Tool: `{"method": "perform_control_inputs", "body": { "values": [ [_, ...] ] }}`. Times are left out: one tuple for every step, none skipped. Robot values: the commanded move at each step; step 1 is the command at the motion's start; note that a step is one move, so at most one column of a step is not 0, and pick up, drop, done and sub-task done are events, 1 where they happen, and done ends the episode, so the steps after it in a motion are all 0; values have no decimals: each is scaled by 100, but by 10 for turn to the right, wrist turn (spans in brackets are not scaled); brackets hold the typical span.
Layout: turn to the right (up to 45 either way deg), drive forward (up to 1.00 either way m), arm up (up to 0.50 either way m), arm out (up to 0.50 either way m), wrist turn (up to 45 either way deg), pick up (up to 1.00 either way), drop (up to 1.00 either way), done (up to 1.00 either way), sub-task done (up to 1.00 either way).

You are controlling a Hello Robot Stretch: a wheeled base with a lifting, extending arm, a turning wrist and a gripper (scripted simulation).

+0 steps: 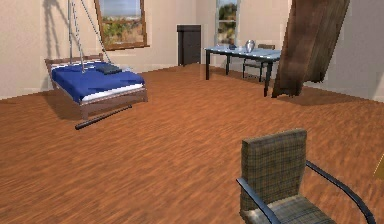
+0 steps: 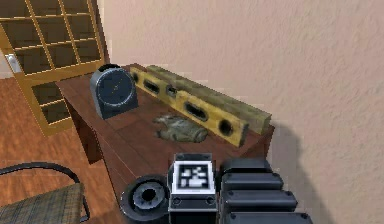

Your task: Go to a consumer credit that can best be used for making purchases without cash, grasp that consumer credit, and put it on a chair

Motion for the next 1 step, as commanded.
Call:
{"method": "perform_control_inputs", "body": {
  "values": [
    [-150, 0, 0, 0, 0, 0, 0, 0, 0]
  ]
}}
